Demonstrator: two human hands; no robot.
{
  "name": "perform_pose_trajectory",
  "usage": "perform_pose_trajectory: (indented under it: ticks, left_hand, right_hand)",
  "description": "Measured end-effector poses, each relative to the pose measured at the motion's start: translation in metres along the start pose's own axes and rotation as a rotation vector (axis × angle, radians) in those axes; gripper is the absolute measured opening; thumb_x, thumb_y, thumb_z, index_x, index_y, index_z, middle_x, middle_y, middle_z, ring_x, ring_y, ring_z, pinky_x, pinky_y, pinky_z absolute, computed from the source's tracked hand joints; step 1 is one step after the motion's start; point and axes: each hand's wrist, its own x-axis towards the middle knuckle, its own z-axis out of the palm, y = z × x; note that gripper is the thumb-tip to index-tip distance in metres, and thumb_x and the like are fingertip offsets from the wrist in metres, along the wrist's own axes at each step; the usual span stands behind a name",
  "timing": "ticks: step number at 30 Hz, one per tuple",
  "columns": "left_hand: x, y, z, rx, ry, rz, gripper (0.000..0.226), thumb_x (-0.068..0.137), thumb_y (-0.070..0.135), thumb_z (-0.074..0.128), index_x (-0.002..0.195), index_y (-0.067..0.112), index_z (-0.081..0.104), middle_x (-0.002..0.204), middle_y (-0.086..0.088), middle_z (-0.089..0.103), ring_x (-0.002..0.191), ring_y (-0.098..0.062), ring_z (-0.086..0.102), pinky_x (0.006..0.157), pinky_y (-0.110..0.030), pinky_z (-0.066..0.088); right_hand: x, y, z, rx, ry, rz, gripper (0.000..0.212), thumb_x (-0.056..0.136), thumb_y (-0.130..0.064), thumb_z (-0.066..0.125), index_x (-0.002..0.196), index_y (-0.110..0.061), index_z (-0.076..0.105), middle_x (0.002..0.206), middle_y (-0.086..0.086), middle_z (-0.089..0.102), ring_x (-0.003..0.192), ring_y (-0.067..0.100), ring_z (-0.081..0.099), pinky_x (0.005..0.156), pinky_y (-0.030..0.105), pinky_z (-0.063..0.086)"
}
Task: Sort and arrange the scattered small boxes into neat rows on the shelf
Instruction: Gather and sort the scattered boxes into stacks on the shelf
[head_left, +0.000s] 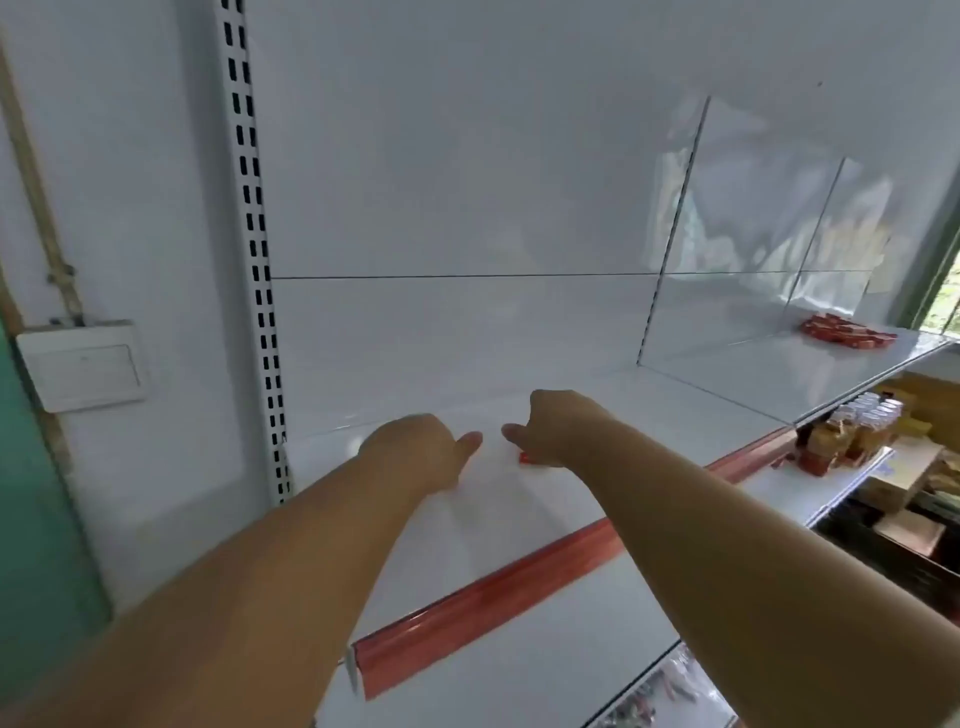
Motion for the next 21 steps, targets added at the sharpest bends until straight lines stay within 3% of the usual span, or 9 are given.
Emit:
perform_pose_trajectory:
  ticks: [3, 5, 7, 9, 12, 16, 18, 21]
  left_hand:
    - [0.014, 0.007, 0.005, 0.059, 0.022, -0.052, 0.042, 0.088, 0.051, 0.055, 0.104, 0.013, 0.064, 0.096, -0.004, 0.064, 0.093, -0.026, 0.062, 0.073, -0.03, 0.045]
    - [0.017, 0.01, 0.005, 0.075, 0.024, -0.063, 0.028, 0.087, 0.039, 0.057, 0.097, 0.014, 0.064, 0.084, -0.001, 0.057, 0.084, -0.024, 0.058, 0.069, -0.029, 0.042]
    - [0.02, 0.011, 0.008, 0.06, 0.041, -0.059, 0.029, 0.089, 0.041, 0.053, 0.092, 0.013, 0.061, 0.089, -0.004, 0.058, 0.081, -0.024, 0.055, 0.067, -0.028, 0.04]
    - [0.022, 0.011, 0.008, -0.029, 0.093, -0.058, 0.033, 0.088, 0.044, 0.056, 0.094, 0.012, 0.055, 0.105, -0.009, 0.059, 0.084, -0.025, 0.055, 0.066, -0.028, 0.039]
    - [0.025, 0.015, 0.009, -0.287, 0.127, -0.072, 0.046, 0.084, 0.035, 0.064, 0.116, 0.008, 0.046, 0.118, -0.011, 0.054, 0.1, -0.029, 0.057, 0.071, -0.029, 0.039]
    - [0.03, 0.036, 0.011, -0.694, 0.091, -0.04, 0.038, 0.083, 0.024, 0.067, 0.115, 0.013, 0.049, 0.105, -0.005, 0.061, 0.091, -0.026, 0.062, 0.075, -0.037, 0.054]
    - [0.03, 0.057, 0.01, -0.946, 0.033, -0.001, 0.033, 0.086, 0.015, 0.063, 0.117, 0.014, 0.05, 0.104, -0.006, 0.062, 0.088, -0.023, 0.066, 0.076, -0.04, 0.059]
    - [0.031, 0.099, 0.007, -1.191, -0.059, 0.061, 0.037, 0.093, 0.007, 0.056, 0.128, 0.011, 0.046, 0.119, -0.011, 0.058, 0.091, -0.021, 0.069, 0.067, -0.033, 0.056]
  right_hand:
    - [0.014, 0.006, 0.016, -0.016, -0.065, 0.047, 0.039, 0.093, -0.042, 0.05, 0.118, -0.012, 0.055, 0.115, 0.007, 0.062, 0.095, 0.025, 0.057, 0.074, 0.031, 0.043]
    - [0.021, 0.007, 0.022, 0.019, -0.086, 0.056, 0.024, 0.093, -0.035, 0.05, 0.099, -0.011, 0.055, 0.106, 0.007, 0.064, 0.085, 0.024, 0.056, 0.07, 0.029, 0.042]
    - [0.024, 0.01, 0.021, 0.082, -0.103, 0.058, 0.031, 0.094, -0.036, 0.052, 0.076, -0.011, 0.05, 0.084, 0.006, 0.061, 0.073, 0.021, 0.055, 0.066, 0.027, 0.043]
    - [0.021, 0.016, 0.016, 0.164, -0.134, 0.09, 0.035, 0.09, -0.036, 0.058, 0.068, -0.012, 0.046, 0.069, 0.003, 0.053, 0.063, 0.019, 0.053, 0.058, 0.025, 0.042]
    - [0.014, 0.03, 0.013, 0.319, -0.144, 0.171, 0.02, 0.081, -0.024, 0.064, 0.073, -0.01, 0.052, 0.069, 0.003, 0.054, 0.058, 0.017, 0.052, 0.047, 0.021, 0.037]
    - [0.006, 0.059, 0.009, 0.569, 0.058, 0.238, 0.019, 0.082, -0.02, 0.054, 0.091, -0.004, 0.061, 0.077, 0.009, 0.062, 0.064, 0.024, 0.055, 0.053, 0.026, 0.04]
    - [-0.003, 0.077, 0.001, 0.837, 0.164, 0.245, 0.019, 0.083, -0.015, 0.051, 0.098, -0.006, 0.058, 0.081, 0.013, 0.067, 0.06, 0.023, 0.052, 0.052, 0.029, 0.039]
    - [-0.017, 0.108, -0.024, 1.215, 0.262, 0.22, 0.019, 0.088, -0.006, 0.044, 0.106, -0.007, 0.048, 0.086, 0.015, 0.073, 0.053, 0.018, 0.046, 0.046, 0.027, 0.035]
